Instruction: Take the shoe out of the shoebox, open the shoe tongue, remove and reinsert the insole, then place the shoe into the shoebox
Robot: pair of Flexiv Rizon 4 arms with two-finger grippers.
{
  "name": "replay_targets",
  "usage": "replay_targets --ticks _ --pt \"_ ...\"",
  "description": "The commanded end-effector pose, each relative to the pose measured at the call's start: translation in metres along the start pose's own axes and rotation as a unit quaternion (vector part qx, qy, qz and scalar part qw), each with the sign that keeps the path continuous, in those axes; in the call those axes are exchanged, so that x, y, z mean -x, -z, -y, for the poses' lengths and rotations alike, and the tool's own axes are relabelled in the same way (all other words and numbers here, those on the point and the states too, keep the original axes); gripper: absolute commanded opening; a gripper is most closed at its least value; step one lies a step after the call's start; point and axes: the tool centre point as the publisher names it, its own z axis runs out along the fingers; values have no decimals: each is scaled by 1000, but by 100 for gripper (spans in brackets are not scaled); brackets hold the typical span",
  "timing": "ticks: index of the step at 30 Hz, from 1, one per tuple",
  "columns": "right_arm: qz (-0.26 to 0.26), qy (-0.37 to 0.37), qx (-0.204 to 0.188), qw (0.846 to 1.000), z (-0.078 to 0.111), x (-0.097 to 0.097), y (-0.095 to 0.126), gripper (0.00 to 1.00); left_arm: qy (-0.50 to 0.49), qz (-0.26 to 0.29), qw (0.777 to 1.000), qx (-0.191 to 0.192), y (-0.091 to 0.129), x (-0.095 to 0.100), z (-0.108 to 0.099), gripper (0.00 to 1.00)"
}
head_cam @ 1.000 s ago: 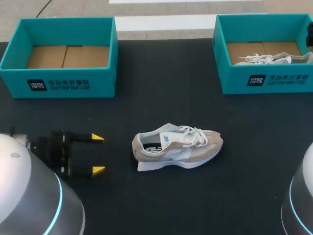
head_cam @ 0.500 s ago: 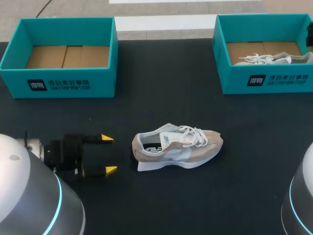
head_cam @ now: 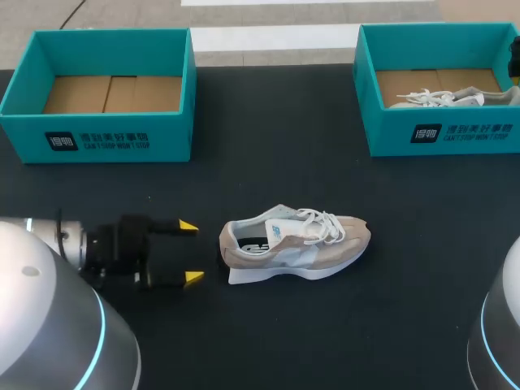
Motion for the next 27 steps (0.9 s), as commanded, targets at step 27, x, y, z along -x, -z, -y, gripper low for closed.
replay_targets --ticks 27 --pt "0 -1 1 1000 0 0 0 100 9 -11 1000 14 -62 7 8 100"
